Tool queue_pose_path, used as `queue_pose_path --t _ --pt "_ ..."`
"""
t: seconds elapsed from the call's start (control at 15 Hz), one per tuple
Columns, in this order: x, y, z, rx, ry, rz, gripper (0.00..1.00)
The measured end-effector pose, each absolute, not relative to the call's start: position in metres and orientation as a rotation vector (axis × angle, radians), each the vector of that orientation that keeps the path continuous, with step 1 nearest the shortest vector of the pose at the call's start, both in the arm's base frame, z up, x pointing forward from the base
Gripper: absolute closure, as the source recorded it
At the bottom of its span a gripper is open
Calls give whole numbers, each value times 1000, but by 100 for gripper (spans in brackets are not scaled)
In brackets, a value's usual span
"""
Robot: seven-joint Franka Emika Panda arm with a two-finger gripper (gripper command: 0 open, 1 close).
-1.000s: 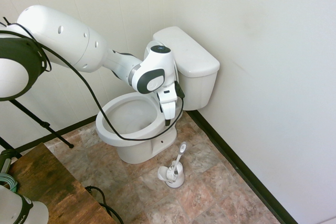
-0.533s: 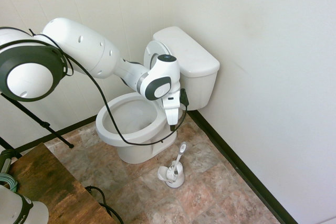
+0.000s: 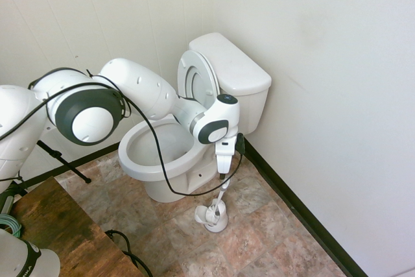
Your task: Clean the toilet
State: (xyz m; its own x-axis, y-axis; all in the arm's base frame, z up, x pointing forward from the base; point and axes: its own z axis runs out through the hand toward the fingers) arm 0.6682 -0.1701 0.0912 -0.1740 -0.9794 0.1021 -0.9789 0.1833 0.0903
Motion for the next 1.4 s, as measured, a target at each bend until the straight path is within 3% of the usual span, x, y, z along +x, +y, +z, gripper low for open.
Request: queue_pose_path --t 1.0,1.07,1.4 --pt "682 -189 -2 1852 -2283 -148 0" --pt "684 -191 -4 1851 -2287 -145 100" --pt "688 -197 -9 1847 -2296 -140 100"
